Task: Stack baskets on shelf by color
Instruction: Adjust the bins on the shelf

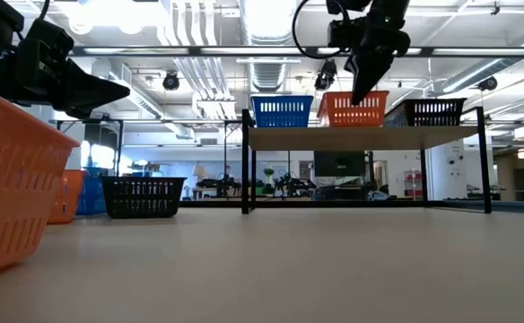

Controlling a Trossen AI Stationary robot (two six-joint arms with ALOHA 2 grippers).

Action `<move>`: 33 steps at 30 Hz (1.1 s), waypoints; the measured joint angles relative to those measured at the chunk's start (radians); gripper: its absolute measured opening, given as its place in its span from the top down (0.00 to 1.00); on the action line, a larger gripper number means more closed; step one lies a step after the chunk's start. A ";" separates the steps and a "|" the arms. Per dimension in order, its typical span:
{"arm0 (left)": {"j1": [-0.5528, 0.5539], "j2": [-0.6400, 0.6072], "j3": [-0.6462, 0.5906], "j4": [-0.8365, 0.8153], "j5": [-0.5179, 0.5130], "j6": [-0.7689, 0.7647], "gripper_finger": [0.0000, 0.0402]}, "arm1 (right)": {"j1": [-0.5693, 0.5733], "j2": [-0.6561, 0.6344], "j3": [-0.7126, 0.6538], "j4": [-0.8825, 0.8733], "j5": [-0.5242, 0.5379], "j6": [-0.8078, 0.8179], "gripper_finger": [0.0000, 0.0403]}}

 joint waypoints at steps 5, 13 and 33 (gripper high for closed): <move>0.000 0.000 0.000 0.000 0.000 0.000 0.98 | -0.003 0.000 0.000 0.003 0.001 0.041 0.98; 0.000 0.000 0.000 0.000 0.000 0.000 0.98 | -0.002 0.000 0.000 0.005 0.088 0.000 0.93; 0.000 0.000 0.000 0.000 0.000 0.000 0.98 | 0.003 -0.100 0.101 -0.397 0.188 0.127 0.67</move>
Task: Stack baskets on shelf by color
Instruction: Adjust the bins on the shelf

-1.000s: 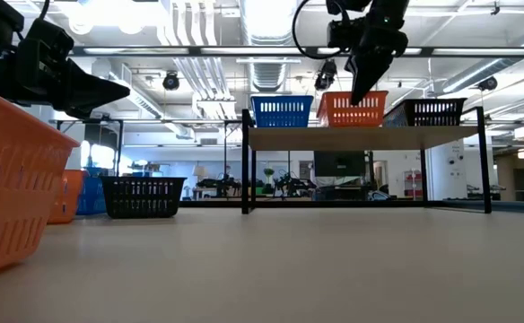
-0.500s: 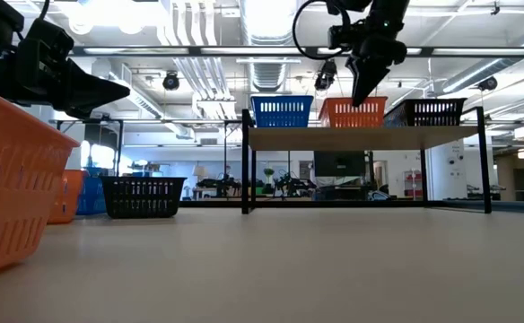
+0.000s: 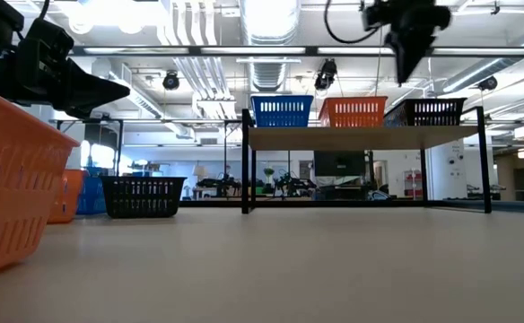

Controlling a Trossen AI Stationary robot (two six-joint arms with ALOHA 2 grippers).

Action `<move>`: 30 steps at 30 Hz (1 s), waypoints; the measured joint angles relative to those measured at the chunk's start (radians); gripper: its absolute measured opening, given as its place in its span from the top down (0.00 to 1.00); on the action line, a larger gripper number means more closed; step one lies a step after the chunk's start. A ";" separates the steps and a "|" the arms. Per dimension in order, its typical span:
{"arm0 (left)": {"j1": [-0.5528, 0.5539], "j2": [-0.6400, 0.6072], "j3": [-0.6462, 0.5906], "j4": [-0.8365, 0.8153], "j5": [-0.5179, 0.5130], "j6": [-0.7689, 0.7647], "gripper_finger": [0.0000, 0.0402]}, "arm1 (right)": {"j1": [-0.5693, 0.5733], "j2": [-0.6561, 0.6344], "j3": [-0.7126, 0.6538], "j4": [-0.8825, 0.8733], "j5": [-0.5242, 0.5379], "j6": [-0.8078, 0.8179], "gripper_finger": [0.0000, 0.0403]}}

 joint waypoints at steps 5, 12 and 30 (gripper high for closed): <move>0.000 0.000 0.000 0.000 0.000 0.000 0.98 | 0.000 -0.023 -0.037 -0.065 0.028 0.047 0.70; 0.000 0.000 0.000 0.000 0.000 0.000 0.98 | 0.000 -0.024 -0.103 -0.065 0.104 0.019 0.74; 0.000 0.000 0.000 0.000 0.000 0.000 0.98 | -0.013 -0.017 -0.186 -0.010 0.152 -0.021 0.93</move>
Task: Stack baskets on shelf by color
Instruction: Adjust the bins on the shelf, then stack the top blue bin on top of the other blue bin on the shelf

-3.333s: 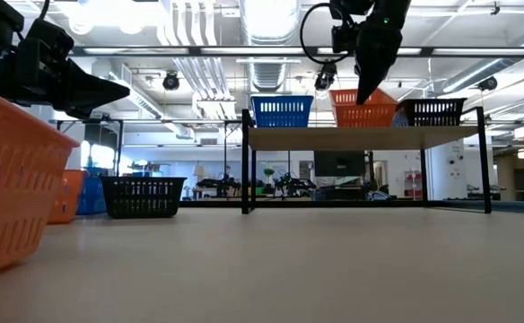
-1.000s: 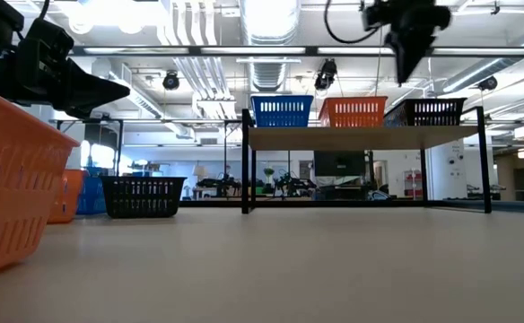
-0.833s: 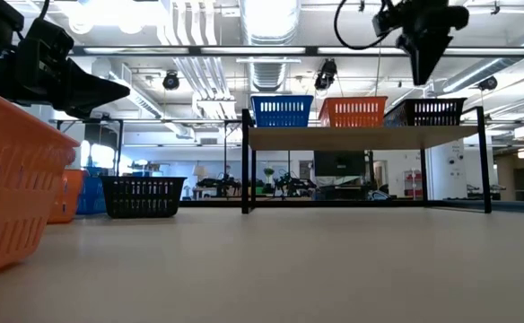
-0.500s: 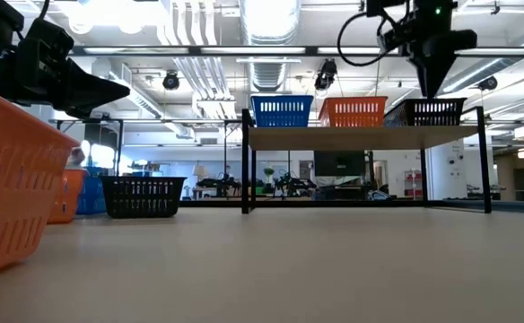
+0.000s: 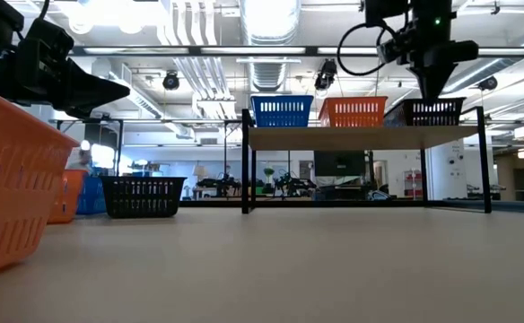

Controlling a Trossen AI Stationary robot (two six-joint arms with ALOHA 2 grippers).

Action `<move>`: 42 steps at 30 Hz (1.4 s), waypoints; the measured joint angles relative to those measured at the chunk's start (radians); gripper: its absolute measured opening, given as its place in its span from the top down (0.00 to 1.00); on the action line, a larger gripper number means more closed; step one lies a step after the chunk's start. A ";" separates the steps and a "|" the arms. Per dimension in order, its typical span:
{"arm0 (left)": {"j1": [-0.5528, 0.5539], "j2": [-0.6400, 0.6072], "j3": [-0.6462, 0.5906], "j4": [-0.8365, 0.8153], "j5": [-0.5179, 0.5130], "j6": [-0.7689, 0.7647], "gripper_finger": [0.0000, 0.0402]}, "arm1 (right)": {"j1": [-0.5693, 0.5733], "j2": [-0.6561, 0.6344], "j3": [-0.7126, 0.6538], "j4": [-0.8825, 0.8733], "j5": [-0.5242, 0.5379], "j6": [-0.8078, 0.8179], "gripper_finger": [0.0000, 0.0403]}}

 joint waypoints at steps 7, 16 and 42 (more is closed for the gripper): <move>0.000 0.000 0.000 0.000 0.000 0.000 0.98 | 0.000 0.000 0.002 0.024 0.000 -0.024 0.97; 0.000 0.000 0.000 0.000 0.000 0.000 0.98 | 0.001 -0.004 0.002 0.025 -0.004 -0.021 0.98; 0.000 0.000 0.000 0.000 0.000 0.000 0.98 | 0.584 -0.141 -0.091 0.356 0.271 0.714 0.81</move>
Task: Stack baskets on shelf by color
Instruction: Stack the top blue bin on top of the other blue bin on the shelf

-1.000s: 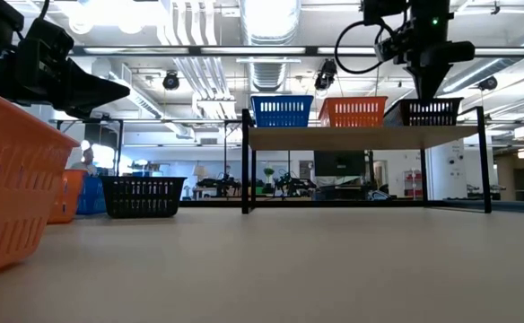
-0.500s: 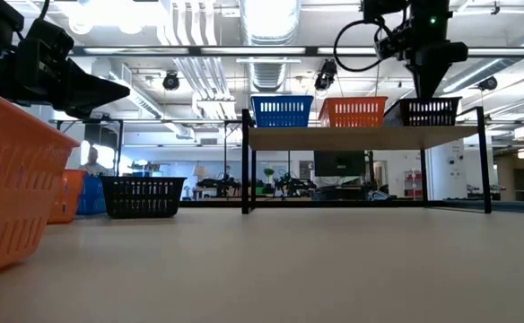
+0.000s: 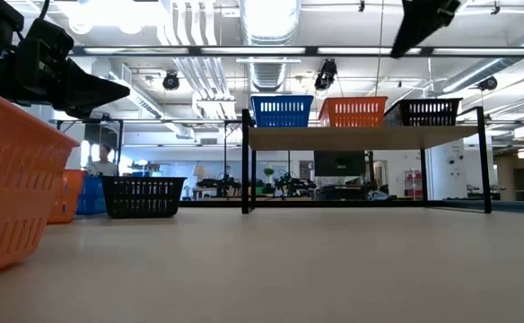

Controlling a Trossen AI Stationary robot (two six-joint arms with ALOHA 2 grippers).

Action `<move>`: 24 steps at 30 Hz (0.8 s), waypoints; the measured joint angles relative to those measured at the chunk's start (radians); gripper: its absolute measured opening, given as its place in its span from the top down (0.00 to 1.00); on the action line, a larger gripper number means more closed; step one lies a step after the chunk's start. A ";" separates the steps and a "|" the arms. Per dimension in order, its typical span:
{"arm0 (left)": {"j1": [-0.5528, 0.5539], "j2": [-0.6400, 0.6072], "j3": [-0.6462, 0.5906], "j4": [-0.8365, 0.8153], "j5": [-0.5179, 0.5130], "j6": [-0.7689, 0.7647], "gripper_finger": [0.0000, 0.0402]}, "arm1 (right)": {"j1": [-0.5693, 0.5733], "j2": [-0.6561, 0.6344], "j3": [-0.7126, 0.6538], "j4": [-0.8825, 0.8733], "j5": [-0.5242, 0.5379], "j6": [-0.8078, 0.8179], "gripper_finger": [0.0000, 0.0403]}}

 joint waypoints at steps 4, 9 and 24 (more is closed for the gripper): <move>0.000 0.000 0.000 0.000 0.000 0.000 0.98 | 0.215 0.026 -0.209 0.397 0.210 0.009 0.84; 0.000 0.000 0.000 0.000 0.000 0.000 0.98 | 0.297 0.154 -0.484 1.022 0.348 -0.118 0.86; 0.000 0.000 0.000 0.000 0.000 0.000 0.98 | 0.064 0.628 -0.749 2.212 -0.213 -0.405 0.88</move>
